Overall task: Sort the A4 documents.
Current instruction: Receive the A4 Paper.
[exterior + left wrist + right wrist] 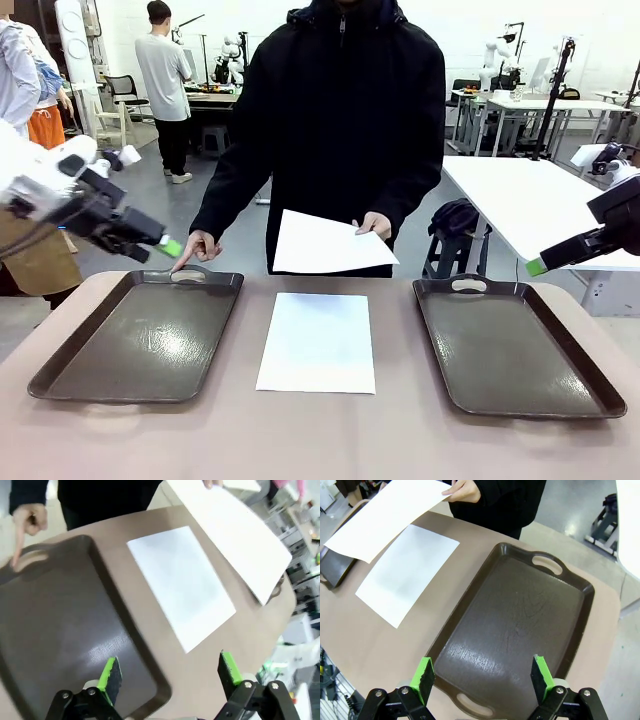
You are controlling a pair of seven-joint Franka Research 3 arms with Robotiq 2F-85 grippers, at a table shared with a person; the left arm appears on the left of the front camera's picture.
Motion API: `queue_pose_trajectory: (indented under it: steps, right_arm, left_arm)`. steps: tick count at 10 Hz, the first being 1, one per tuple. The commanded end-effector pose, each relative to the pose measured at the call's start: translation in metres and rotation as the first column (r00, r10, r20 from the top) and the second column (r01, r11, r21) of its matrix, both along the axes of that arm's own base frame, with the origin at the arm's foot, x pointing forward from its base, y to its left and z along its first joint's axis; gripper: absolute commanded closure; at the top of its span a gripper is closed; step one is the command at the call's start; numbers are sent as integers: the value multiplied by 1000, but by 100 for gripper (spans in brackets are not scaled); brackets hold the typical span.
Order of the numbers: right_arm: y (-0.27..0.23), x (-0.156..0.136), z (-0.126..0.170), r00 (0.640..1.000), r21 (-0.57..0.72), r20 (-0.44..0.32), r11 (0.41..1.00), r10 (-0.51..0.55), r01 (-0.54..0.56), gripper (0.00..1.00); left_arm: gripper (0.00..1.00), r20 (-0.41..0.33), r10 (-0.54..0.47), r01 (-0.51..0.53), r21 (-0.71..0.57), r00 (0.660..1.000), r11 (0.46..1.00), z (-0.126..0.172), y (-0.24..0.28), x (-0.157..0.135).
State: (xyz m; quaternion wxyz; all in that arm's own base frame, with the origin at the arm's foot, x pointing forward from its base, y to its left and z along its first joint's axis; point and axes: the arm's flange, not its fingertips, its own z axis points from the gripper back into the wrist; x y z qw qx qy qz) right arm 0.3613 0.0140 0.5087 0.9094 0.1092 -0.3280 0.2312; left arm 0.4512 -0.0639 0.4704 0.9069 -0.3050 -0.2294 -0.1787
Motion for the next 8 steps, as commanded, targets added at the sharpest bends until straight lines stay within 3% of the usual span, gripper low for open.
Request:
queue_pose_trajectory:
  steps: [1,5,8]
  right_arm:
    - [0,1,-2,1000,7,-5,1000,3,-3,0]
    - [0,1,-2,1000,7,-5,1000,3,-3,0]
    - [0,1,-2,1000,7,-5,1000,3,-3,0]
  left_arm:
    - [0,-78,18,-29,-146,997,989,-13,-16,47]
    - [0,-164,2,-40,-233,986,972,-44,-76,105]
    - [0,-178,-7,-55,-339,984,939,-49,-102,126]
